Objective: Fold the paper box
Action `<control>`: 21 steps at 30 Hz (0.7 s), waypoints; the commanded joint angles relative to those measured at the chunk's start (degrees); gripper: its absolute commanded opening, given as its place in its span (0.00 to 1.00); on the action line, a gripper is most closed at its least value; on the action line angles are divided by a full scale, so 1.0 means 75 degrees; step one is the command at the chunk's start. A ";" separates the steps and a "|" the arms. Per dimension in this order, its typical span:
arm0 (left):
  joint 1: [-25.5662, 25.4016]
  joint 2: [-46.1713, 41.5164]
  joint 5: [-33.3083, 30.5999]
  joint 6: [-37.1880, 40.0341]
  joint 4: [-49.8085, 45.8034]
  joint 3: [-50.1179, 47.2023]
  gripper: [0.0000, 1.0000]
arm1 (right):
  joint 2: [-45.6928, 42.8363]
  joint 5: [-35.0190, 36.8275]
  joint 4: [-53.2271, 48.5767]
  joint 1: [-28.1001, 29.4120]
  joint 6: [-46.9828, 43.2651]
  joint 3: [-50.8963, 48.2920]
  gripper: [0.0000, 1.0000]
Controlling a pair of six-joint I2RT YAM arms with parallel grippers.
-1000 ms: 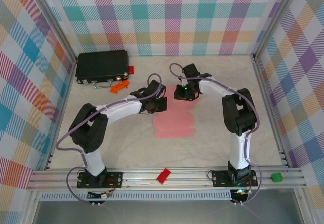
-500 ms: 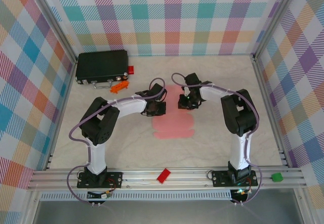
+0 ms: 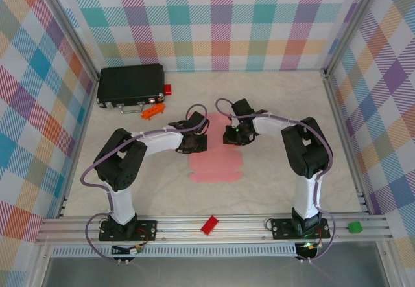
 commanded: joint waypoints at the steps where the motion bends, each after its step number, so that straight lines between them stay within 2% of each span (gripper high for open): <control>1: 0.0121 -0.0128 -0.0121 0.0201 -0.0528 0.0032 0.00 | -0.0174 0.0210 -0.0241 0.0039 0.0189 -0.0143 0.17; 9: 0.0260 -0.0181 -0.0006 0.0648 -0.1056 0.0997 0.00 | -0.0772 0.0646 -0.0497 0.0039 0.0126 0.0248 0.19; 14: 0.0566 -0.0196 0.0160 0.0827 -0.1200 0.1609 0.11 | -0.0751 0.0547 -0.0516 -0.0025 0.0055 0.0602 0.19; 16: 0.0782 -0.0115 0.0273 0.0876 -0.1253 0.1891 0.12 | -0.0649 0.0444 -0.0455 -0.0054 0.0043 0.0716 0.19; 21: 0.1260 0.0426 0.0381 0.1138 -0.1489 0.2770 0.21 | -0.0194 0.0055 -0.0346 -0.0061 0.0019 0.1074 0.18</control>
